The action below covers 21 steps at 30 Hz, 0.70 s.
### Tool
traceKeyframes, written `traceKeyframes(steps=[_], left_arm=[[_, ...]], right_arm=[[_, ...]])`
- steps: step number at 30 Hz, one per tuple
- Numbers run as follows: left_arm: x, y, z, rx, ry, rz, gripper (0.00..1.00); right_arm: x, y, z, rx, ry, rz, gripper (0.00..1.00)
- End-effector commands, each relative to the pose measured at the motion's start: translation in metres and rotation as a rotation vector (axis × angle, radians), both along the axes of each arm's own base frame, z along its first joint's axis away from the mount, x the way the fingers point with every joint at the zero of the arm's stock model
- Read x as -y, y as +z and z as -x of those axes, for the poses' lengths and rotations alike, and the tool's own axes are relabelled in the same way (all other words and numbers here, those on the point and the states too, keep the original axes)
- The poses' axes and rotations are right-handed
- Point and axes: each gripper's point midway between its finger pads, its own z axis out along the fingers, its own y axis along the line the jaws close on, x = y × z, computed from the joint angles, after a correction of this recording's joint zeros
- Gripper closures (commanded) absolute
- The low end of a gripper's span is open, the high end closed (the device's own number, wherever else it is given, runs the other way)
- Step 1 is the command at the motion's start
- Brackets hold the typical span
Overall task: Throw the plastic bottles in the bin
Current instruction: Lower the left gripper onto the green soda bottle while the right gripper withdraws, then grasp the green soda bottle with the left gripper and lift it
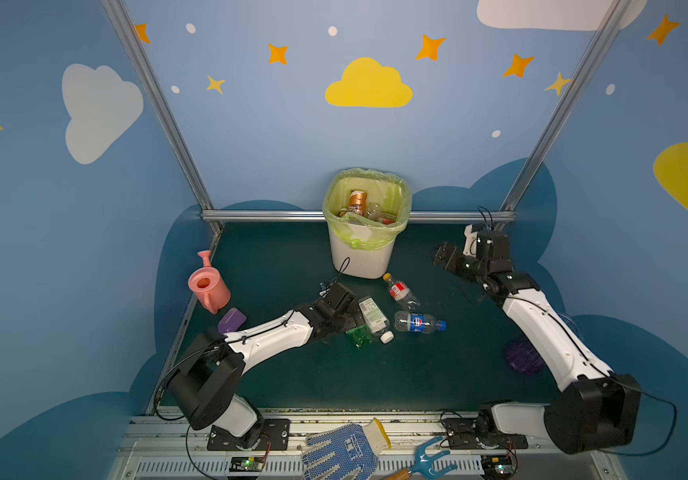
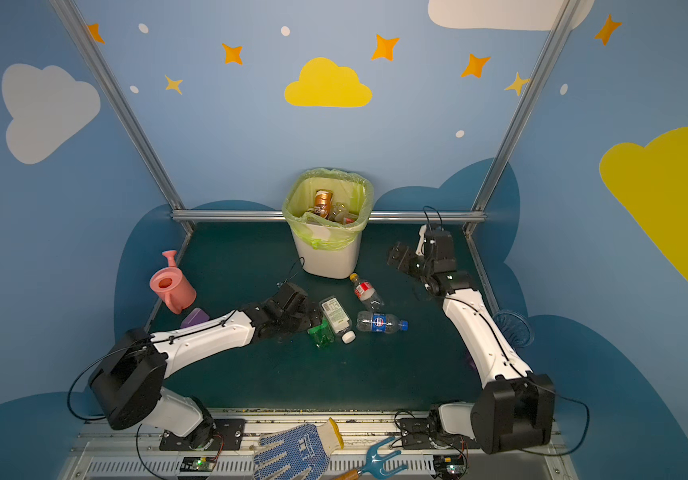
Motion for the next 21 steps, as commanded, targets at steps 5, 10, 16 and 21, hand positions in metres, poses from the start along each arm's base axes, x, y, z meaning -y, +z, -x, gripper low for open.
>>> traceKeyframes(steps=[5,10,16,21], left_arm=[[0.005,-0.026,0.01,-0.142,-0.021,-0.08,0.04],[0.014,-0.035,0.009,-0.187,-0.007,-0.067,0.05],[0.016,-0.049,0.01,-0.246,0.019,-0.088,0.08],[0.018,-0.055,0.006,-0.251,0.043,-0.09,0.12]], right_arm=[[0.054,-0.039,0.056,-0.038,-0.178,-0.037,0.02],[0.075,-0.068,0.085,-0.081,-0.254,-0.062,0.02],[0.09,-0.082,0.094,-0.101,-0.317,-0.103,0.02],[0.093,-0.083,0.092,-0.11,-0.318,-0.124,0.02]])
